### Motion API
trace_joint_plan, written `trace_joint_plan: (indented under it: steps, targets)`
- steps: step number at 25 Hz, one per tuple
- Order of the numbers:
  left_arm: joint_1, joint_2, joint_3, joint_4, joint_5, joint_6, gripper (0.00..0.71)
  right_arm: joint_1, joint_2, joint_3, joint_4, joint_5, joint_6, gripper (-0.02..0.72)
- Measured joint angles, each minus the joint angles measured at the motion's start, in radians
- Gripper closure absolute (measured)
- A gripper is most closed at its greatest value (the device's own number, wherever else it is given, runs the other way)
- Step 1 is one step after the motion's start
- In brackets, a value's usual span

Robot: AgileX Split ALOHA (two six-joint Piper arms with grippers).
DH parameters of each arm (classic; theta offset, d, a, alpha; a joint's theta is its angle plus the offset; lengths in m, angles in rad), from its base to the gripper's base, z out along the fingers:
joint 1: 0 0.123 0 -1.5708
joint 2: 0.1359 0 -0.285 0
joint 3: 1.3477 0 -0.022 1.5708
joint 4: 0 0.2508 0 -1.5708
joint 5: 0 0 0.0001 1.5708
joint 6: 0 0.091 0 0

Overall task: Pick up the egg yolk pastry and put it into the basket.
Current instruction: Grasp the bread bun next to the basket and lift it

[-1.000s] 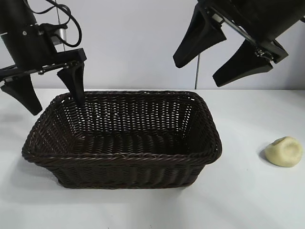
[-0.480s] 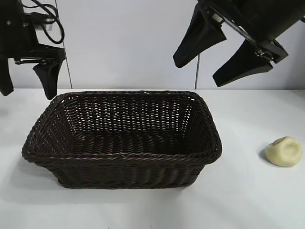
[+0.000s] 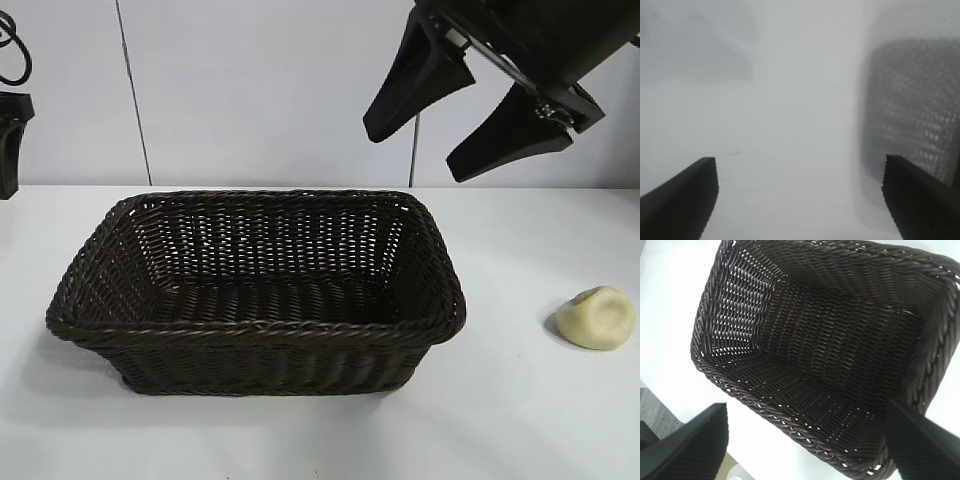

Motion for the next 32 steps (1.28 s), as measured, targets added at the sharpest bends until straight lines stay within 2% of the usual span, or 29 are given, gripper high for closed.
trace_joint_plan:
  steps: [6, 12, 32]
  targets:
    - [0.000, -0.134, 0.121, -0.023, 0.000, 0.024, 0.064, 0.000, 0.000, 0.000, 0.000, 0.000, 0.000, 0.093]
    - [0.000, -0.329, 0.317, -0.023, 0.000, 0.038, 0.064, 0.000, 0.000, 0.000, 0.000, 0.000, 0.000, 0.093]
    - [0.000, -1.222, 1.011, -0.023, -0.085, 0.040, 0.064, 0.000, 0.000, 0.000, 0.000, 0.000, 0.000, 0.093]
